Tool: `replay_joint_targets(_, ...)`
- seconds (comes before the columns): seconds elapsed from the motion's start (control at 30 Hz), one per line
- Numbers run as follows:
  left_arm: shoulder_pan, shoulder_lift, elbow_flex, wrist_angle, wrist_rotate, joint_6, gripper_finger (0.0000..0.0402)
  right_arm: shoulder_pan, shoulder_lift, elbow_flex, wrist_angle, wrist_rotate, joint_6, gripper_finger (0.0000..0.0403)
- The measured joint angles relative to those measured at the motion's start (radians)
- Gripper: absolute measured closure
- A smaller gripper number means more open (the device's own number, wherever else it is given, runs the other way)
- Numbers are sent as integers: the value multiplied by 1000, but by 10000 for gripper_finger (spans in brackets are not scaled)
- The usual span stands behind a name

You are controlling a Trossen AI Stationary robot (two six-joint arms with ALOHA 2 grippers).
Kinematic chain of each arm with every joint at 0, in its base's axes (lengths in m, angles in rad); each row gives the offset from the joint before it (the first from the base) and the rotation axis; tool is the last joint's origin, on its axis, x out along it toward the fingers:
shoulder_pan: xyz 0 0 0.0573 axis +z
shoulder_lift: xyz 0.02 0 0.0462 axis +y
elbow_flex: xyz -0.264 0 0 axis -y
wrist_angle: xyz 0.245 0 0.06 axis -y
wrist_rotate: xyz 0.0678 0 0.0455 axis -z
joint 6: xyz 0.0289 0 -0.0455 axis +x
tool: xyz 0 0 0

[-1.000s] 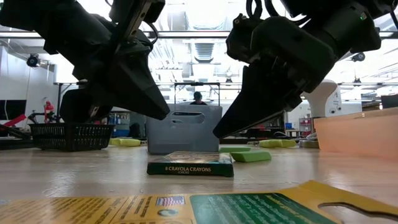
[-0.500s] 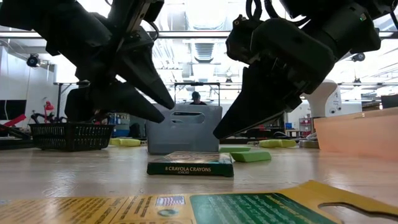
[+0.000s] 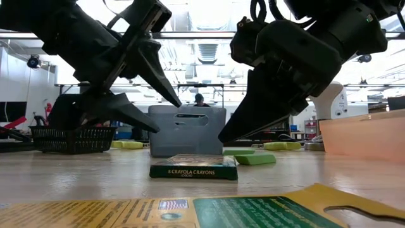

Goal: Pick & Place School Supplies
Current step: Put the left yellow crayon box into the black transparent bin

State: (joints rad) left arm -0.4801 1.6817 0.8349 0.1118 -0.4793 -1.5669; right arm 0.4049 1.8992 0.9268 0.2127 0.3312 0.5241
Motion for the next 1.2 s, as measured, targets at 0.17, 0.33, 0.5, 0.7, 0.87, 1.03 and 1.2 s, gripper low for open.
replay_joint_targets(0.17,0,0,-5,-3,2,66,195,0,0,-1,-8,0,15,346)
replay_joint_targets(0.33,1,0,-5,-1,3,122,195,0,0,-2,-11,0,33,346)
replay_joint_targets(0.5,1,0,-5,0,3,106,195,0,0,-2,-30,0,52,346)
replay_joint_targets(0.7,1,0,-5,0,4,11,195,0,0,-2,-29,0,52,346)
replay_joint_targets(0.87,1,0,-5,1,13,3,195,0,35,-3,10,0,52,346)
replay_joint_targets(1.03,1,0,-5,1,13,17,195,-3,108,31,59,-18,48,346)
replay_joint_targets(1.2,1,0,-5,-2,13,29,195,-9,103,53,13,-40,48,346)
